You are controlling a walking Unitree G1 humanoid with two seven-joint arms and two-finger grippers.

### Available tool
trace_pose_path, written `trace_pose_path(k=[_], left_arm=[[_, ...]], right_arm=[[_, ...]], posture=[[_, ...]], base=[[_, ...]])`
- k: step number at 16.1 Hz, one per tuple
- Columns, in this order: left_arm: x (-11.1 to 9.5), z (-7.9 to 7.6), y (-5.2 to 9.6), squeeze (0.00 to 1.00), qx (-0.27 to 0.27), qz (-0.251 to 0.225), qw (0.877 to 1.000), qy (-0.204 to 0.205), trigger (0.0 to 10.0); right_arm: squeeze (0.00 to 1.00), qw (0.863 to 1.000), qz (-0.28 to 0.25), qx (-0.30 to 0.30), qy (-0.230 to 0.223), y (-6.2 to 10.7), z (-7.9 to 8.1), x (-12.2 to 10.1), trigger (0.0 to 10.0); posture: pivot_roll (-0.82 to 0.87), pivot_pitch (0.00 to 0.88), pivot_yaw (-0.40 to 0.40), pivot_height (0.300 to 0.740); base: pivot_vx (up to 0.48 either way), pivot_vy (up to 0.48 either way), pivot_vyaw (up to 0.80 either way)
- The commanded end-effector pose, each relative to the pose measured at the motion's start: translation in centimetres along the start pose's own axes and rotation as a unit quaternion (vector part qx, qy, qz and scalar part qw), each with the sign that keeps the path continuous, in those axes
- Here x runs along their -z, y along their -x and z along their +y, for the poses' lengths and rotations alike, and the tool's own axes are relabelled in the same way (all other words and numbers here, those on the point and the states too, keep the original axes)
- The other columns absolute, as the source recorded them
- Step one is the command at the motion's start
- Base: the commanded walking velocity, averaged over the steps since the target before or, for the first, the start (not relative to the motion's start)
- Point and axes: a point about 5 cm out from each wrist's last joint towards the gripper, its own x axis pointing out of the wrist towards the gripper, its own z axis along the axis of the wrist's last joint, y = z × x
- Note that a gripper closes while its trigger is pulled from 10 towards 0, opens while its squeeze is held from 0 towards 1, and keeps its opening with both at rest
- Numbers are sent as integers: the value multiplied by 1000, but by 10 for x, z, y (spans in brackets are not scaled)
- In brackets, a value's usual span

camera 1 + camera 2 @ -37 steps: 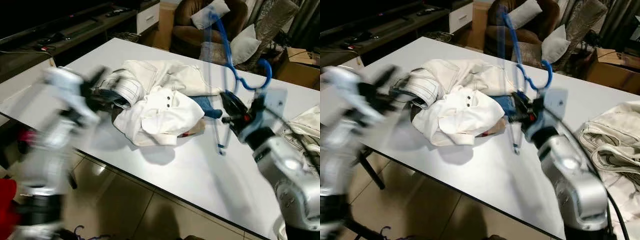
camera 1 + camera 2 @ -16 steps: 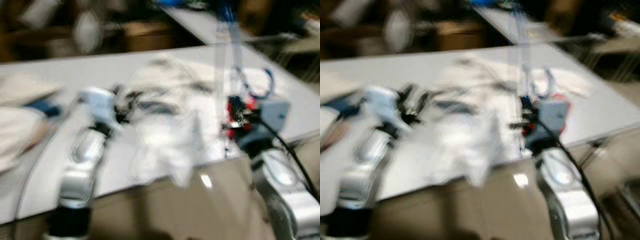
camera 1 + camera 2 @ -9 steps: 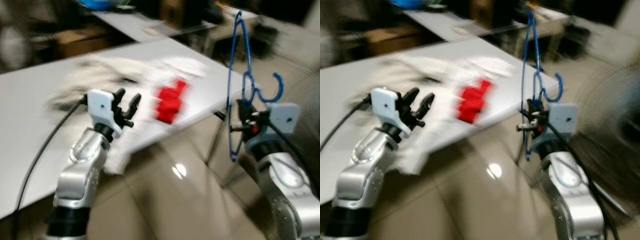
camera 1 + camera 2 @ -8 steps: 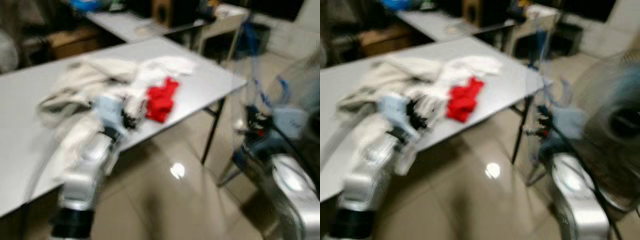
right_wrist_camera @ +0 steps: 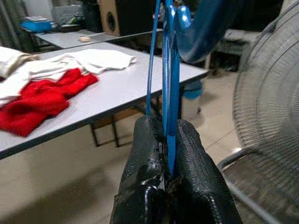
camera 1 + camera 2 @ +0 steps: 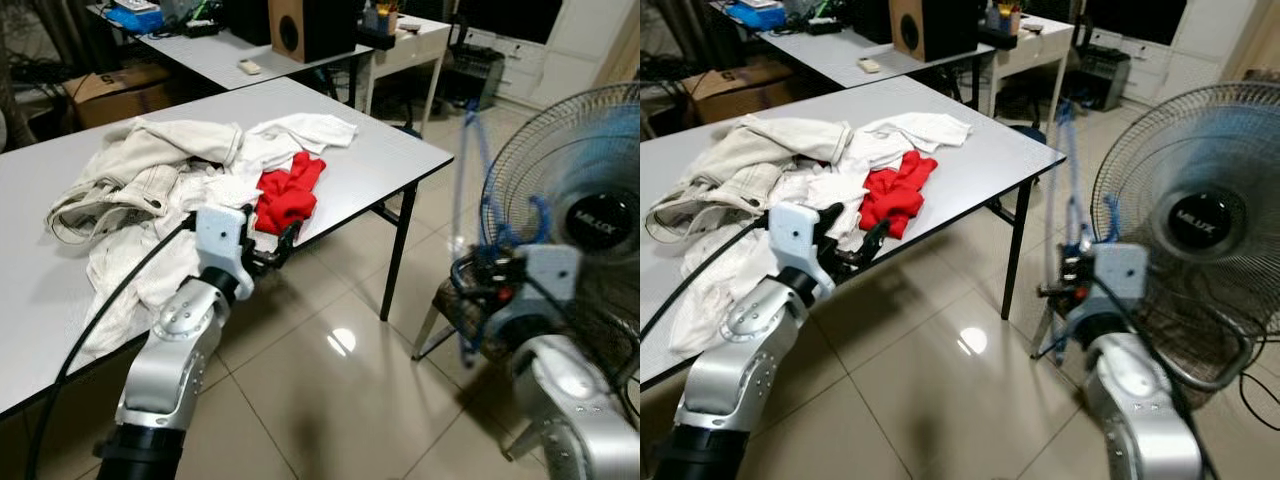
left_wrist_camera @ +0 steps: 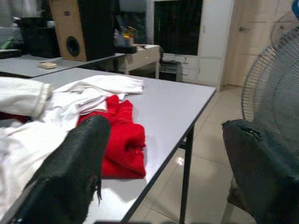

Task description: Hang hanger

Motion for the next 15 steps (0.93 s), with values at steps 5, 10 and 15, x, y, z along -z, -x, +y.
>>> trace_pose_path(k=[5, 10, 15], left_arm=[[7, 0, 0, 1000, -2, 10, 1000, -10, 10000], [8, -4, 3, 1000, -2, 16, 999, -39, 10000], [8, -3, -3, 1000, -9, 14, 998, -55, 10000]], right_arm=[[0, 1000, 3, -2, 16, 2, -3, 4, 10000], [0, 1000, 1, -6, 25, 1, -6, 4, 10000], [0, 999, -1, -14, 33, 6, -8, 2, 10000]], posture=[[-153, 0, 2, 740], [-144, 7, -9, 740], [-175, 0, 6, 740]], base=[[395, 0, -646], [399, 0, 0], [398, 0, 0]])
